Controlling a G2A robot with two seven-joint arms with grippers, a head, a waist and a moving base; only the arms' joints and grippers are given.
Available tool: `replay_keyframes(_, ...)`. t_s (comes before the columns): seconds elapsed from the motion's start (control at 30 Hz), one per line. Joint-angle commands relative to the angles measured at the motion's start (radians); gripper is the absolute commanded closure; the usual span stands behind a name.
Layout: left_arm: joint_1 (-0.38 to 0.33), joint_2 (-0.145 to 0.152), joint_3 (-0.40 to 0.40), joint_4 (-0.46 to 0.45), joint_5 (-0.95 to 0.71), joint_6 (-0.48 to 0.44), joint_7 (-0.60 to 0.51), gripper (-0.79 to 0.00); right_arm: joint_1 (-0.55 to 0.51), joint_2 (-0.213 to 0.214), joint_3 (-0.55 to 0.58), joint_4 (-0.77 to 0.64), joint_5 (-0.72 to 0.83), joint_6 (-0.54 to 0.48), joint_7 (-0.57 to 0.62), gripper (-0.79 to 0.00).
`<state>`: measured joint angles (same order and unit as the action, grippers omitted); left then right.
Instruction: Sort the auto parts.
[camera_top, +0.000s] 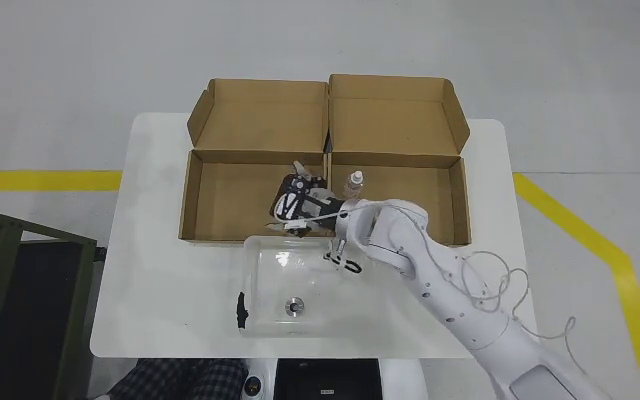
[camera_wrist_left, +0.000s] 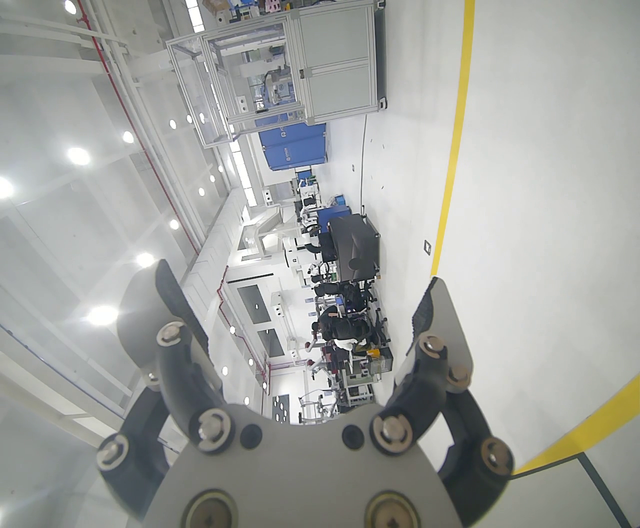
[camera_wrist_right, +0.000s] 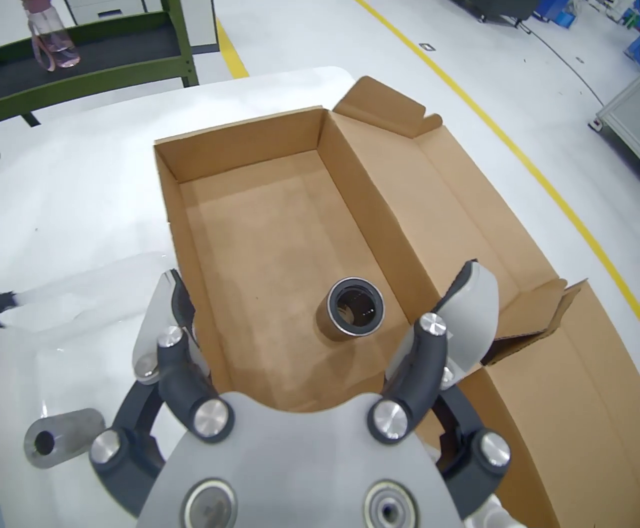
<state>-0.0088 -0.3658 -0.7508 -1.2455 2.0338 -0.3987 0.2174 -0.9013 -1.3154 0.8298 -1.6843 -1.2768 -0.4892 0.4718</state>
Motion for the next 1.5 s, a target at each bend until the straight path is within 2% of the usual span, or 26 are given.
replay_keyframes(0.0,0.000,0.000,0.000,0.000,0.000,0.000,0.000,-0.785,-0.041,0.013,0.020,-0.053,-0.030,-0.043,0.002,-0.785)
replay_keyframes(0.33,0.000,0.000,0.000,0.000,0.000,0.000,0.000,-0.785,-0.242,0.070,0.107,-0.251,-0.164,-0.226,-0.029,-0.785)
replay_keyframes(0.67,0.000,0.000,0.000,0.000,0.000,0.000,0.000,-0.785,-0.350,0.105,0.136,-0.302,-0.264,-0.359,-0.102,-0.785)
replay_keyframes(0.7,0.000,0.000,0.000,0.000,0.000,0.000,0.000,-0.785,-0.355,0.108,0.137,-0.299,-0.268,-0.368,-0.105,-0.785)
replay_keyframes(0.8,0.000,0.000,0.000,0.000,0.000,0.000,0.000,-0.785,-0.361,0.113,0.136,-0.283,-0.275,-0.402,-0.102,-0.702)
replay_keyframes(0.9,0.000,0.000,0.000,0.000,0.000,0.000,0.000,-0.785,-0.357,0.116,0.126,-0.271,-0.278,-0.434,-0.082,-0.662)
replay_keyframes(0.97,0.000,0.000,0.000,0.000,0.000,0.000,0.000,-0.785,-0.354,0.118,0.122,-0.261,-0.278,-0.442,-0.067,-0.542)
replay_keyframes(1.0,0.000,0.000,0.000,0.000,0.000,0.000,0.000,-0.785,-0.353,0.118,0.119,-0.255,-0.276,-0.442,-0.062,-0.508)
replay_keyframes(1.07,0.000,0.000,0.000,0.000,0.000,0.000,0.000,-0.785,-0.349,0.118,0.114,-0.242,-0.271,-0.444,-0.050,-0.499)
replay_keyframes(1.13,0.000,0.000,0.000,0.000,0.000,0.000,0.000,-0.785,-0.344,0.118,0.105,-0.227,-0.267,-0.446,-0.039,-0.548)
replay_keyframes(1.23,0.000,0.000,0.000,0.000,0.000,0.000,0.000,-0.785,-0.334,0.117,0.089,-0.201,-0.258,-0.451,-0.024,-0.566)
replay_keyframes(1.47,0.000,0.000,0.000,0.000,0.000,0.000,0.000,-0.785,-0.301,0.112,0.046,-0.147,-0.230,-0.468,0.012,-0.557)
